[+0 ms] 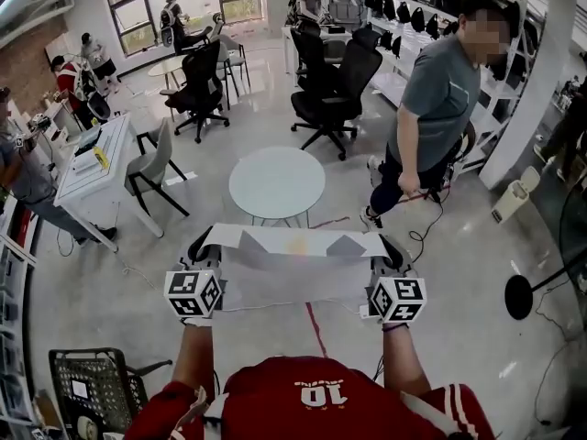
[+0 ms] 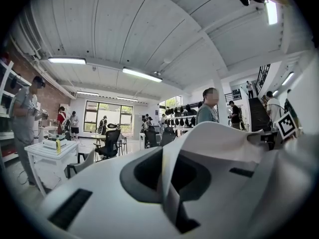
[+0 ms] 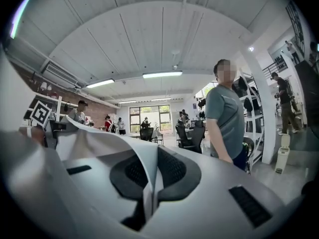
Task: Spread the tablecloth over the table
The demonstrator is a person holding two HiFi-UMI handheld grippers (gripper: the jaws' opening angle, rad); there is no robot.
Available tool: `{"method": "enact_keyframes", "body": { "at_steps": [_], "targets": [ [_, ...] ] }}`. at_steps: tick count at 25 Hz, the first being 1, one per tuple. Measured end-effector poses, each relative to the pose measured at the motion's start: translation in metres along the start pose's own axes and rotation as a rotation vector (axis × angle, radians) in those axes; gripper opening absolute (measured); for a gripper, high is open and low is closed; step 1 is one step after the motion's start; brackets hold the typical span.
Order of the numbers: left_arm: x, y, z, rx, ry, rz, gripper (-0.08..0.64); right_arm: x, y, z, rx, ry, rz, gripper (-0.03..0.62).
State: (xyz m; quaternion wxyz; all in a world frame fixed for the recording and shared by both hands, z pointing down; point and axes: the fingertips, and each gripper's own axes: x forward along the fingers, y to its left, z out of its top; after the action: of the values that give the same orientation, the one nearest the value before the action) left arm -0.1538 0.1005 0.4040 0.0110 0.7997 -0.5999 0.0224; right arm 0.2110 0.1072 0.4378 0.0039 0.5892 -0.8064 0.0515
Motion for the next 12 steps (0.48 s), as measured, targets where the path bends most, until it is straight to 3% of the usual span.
{"method": "enact_keyframes", "body": {
  "at_steps": [12],
  "targets": [
    [0.001, -0.019, -0.001, 0.007, 0.0, 0.043, 0.009, 0.002, -0.02, -0.001, 0.012, 0.001, 0.056, 0.017]
  ]
}}
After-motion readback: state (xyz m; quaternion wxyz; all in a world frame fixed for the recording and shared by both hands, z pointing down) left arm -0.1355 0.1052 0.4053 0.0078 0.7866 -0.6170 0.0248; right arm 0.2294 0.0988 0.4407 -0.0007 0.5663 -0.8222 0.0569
